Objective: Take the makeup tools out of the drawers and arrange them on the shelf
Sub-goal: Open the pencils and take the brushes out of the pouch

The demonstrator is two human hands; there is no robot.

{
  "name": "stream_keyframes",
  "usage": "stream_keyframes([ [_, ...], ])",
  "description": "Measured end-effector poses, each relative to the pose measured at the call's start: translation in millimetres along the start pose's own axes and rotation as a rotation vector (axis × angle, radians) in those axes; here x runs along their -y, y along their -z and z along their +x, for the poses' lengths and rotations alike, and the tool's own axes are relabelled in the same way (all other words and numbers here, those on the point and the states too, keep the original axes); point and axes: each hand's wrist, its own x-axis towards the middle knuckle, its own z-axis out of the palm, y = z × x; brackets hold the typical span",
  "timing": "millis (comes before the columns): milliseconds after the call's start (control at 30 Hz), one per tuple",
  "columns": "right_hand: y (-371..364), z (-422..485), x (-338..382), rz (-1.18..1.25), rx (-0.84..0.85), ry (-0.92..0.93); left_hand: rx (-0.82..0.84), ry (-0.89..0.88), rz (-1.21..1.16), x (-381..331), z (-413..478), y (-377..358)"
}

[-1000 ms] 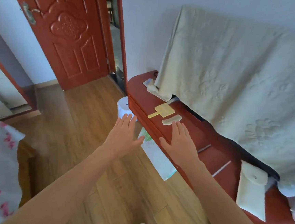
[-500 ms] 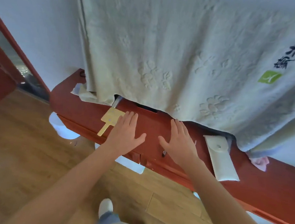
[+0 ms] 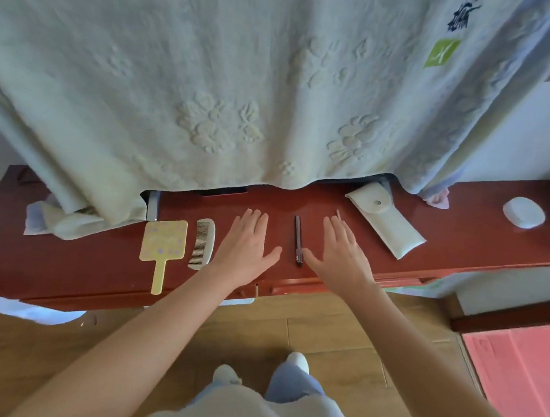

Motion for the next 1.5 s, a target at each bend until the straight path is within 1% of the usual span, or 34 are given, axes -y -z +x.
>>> stream_keyframes([
  [200, -25.1, 12.4, -2.2, -0.012, 0.075, -0.016, 0.031, -0.006, -0.05, -3.3, 20.1, -24.8],
  [300, -36.7, 25.6, -0.6, -0.006, 0.086, -0.032, 0.029, 0.001, -0.081, -3.7, 29.5, -39.1],
  [400, -45.5, 39.1, 1.6, 0.005, 0.042, -0.056, -0.027, 0.004, -0.167, -5.9, 38.7, -51.4],
  [467, -50.6, 47.2, 4.0, 0.027, 0.064, -0.082, -0.066, 0.034, -0.268, -6.0, 44.4, -58.7],
  [600, -61.1, 58.9, 8.0, 0.104, 0.135, -0.199, -0.121, 0.165, -0.449, -3.7, 51.8, -72.6],
  [700, -64.4, 63.4, 7.4, 0.131, 0.152, -0.233, -0.085, 0.264, -0.59, -4.1, 55.3, -78.6],
  [867, -61.9, 58.5, 1.3, 0.198, 0.164, -0.182, 0.013, 0.484, -0.925, -6.9, 61.7, -73.8],
  [1000, -57.8, 48.6, 2.3, 0.358, 0.15, -0.105, 0.11, 0.581, -1.146, -6.9, 67.4, -61.9],
  [1067, -55.6, 44.8, 5.3, 0.461, 0.163, -0.087, 0.167, 0.559, -1.235, -5.3, 68.3, -57.2],
  [1133, -50.8, 43.2, 8.0, 0.562, 0.194, -0.087, 0.203, 0.489, -1.277, -3.2, 68.3, -52.2],
  [1233, -44.6, 45.7, 10.3, 0.724, 0.314, -0.145, 0.224, 0.417, -1.271, -0.1, 68.7, -46.7],
  [1300, -43.8, 49.1, 11.0, 0.807, 0.426, -0.159, 0.222, 0.404, -1.25, 0.2, 68.9, -44.0],
  [1367, -43.1, 51.2, 13.5, 0.841, 0.479, -0.161, 0.202, 0.416, -1.279, 0.8, 70.2, -41.1],
  [1433, -39.4, 52.1, 18.3, 0.857, 0.478, -0.165, 0.154, 0.43, -1.309, 1.0, 71.9, -36.1],
  [1500, -31.2, 53.8, 24.3, 0.896, 0.44, -0.153, 0.107, 0.422, -1.312, -0.2, 74.2, -30.8],
])
